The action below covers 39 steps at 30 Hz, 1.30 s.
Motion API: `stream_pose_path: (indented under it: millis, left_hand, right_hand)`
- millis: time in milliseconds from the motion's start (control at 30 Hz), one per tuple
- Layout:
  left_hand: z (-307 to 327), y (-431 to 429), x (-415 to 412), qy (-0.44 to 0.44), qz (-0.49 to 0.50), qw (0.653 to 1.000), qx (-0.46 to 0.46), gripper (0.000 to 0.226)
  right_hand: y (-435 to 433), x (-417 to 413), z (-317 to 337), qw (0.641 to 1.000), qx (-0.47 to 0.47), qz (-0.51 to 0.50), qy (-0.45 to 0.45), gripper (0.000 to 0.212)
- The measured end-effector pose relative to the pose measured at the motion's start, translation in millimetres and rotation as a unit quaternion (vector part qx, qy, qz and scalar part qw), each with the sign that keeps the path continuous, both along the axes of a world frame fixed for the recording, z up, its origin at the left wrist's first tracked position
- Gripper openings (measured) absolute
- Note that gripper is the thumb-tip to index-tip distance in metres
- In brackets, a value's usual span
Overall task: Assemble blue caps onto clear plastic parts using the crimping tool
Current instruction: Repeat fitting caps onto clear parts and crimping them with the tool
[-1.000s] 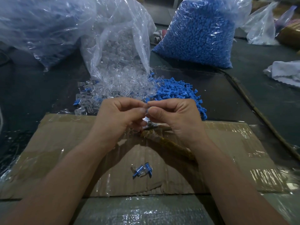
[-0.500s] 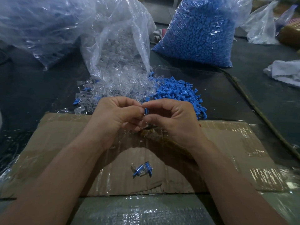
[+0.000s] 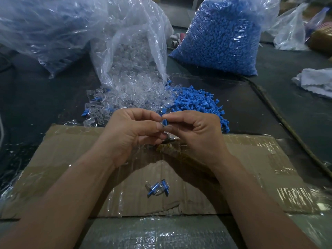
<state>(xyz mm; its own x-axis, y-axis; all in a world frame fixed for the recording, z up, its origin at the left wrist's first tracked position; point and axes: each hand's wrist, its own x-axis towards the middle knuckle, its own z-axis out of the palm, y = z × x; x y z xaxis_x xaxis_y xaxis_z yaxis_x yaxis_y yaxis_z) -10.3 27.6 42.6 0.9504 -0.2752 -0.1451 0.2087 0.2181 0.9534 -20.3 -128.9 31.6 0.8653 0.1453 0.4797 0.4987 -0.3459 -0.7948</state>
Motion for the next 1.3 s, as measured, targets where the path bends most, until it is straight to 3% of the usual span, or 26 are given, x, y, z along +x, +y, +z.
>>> stream_pose_path:
  millis: [200, 333, 467, 567, 667, 800, 900, 1300]
  left_hand:
    - [0, -2, -1, -0.012, 0.012, 0.999, 0.035, 0.009]
    - [-2, -2, 0, -0.016, 0.022, 0.999, 0.046, 0.018]
    - [-2, -1, 0, -0.012, 0.033, 0.999, 0.029, 0.009]
    - [-1, 2, 2, -0.002, 0.062, 0.998, 0.005, 0.016]
    - [0, 4, 4, 0.001, 0.069, 0.998, -0.001, 0.018]
    - [-1, 4, 5, 0.0, 0.067, 0.998, -0.008, 0.017]
    - [-3, 4, 6, -0.004, 0.062, 0.998, -0.009, 0.017]
    - [-6, 9, 11, -0.028, 0.091, 0.995, -0.043, 0.016]
  right_hand:
    - [1, -1, -1, 1.0, -0.022, 0.014, -0.01, 0.029]
    - [2, -2, 0, 0.999, -0.034, 0.019, -0.013, 0.032]
    - [-8, -2, 9, 0.992, -0.095, -0.009, 0.081, 0.032]
    - [-25, 3, 19, 0.96, -0.209, -0.032, 0.183, 0.041]
    - [-34, 4, 23, 0.906, -0.339, -0.015, 0.253, 0.071]
    - [-34, 2, 17, 0.841, -0.461, 0.029, 0.282, 0.083]
    - [-30, 2, 14, 0.838, -0.472, 0.028, 0.273, 0.076]
    - [-17, 4, 11, 0.858, -0.477, -0.065, 0.181, 0.014]
